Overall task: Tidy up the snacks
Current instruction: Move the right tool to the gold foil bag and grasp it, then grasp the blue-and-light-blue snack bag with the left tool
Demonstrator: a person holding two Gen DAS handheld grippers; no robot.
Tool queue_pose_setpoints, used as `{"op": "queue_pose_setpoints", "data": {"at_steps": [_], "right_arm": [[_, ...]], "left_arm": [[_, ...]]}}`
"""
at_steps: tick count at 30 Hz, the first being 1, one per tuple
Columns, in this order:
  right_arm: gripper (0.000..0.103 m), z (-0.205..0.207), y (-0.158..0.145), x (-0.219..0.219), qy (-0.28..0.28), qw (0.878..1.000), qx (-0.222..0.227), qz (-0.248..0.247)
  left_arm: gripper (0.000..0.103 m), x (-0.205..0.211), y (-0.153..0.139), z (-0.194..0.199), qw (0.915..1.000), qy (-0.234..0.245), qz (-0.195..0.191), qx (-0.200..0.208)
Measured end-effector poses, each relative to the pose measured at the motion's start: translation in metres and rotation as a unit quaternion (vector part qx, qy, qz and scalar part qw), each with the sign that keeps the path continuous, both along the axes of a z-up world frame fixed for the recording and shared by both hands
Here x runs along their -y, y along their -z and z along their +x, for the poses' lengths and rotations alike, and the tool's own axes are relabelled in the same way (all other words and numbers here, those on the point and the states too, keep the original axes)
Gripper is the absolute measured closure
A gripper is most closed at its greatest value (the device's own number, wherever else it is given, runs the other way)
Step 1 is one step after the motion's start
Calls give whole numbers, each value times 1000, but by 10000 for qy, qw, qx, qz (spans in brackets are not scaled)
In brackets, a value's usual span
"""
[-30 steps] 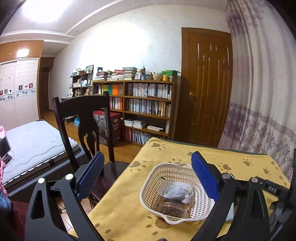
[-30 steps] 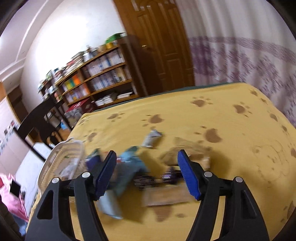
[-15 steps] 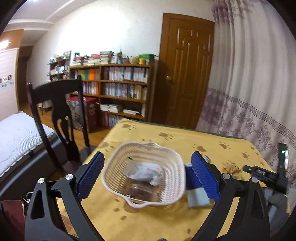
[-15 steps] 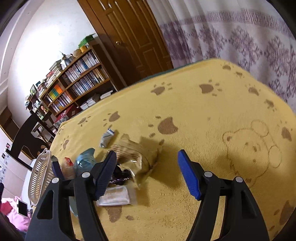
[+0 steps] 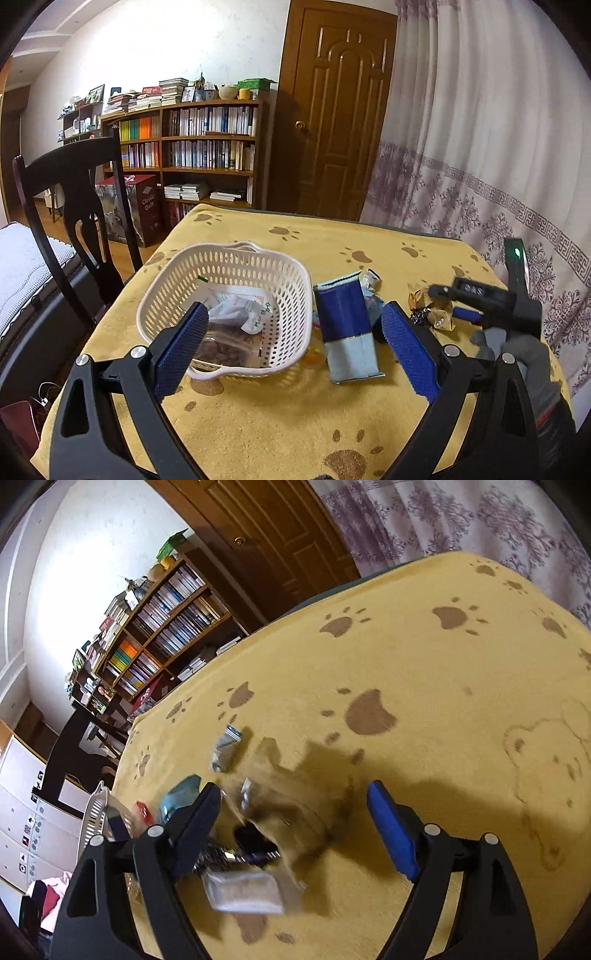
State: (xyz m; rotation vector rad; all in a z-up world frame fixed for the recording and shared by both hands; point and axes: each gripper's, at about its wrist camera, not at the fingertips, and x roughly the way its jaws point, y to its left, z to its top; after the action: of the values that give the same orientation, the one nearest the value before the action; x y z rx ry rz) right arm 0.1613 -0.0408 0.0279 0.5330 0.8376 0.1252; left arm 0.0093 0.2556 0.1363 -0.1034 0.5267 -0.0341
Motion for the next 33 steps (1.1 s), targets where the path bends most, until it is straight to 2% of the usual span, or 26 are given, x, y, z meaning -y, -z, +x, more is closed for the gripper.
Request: {"op": "queue_pose_setpoints", "data": {"at_steps": [3, 8, 11, 12, 23, 28, 33], "right_arm": [[15, 15, -1, -18, -89, 9993, -97, -357], [16, 30, 4, -36, -72, 9941, -293, -1040], [27, 23, -1, -37, -116, 9928, -152, -1184], [38, 21, -2, -36, -104, 9921, -139, -1246], [42, -35, -18, 5, -19, 9953, 221, -943], [42, -69, -30, 22, 26, 9940, 500, -969], [42, -91, -33, 32, 129, 9924, 702, -1003]], "left_arm": [[7, -2, 2, 1, 10000, -18, -34, -49], [7, -4, 2, 2, 9999, -26, -53, -85], [7, -3, 4, 4, 9998, 1, -85, -152], [7, -3, 5, 4, 9998, 11, -94, -172], [7, 30, 16, 4, 9983, 377, -121, -428], [7, 55, 38, 16, 9949, 643, -224, -749], [7, 68, 67, 36, 9935, 508, -181, -1006]]}}
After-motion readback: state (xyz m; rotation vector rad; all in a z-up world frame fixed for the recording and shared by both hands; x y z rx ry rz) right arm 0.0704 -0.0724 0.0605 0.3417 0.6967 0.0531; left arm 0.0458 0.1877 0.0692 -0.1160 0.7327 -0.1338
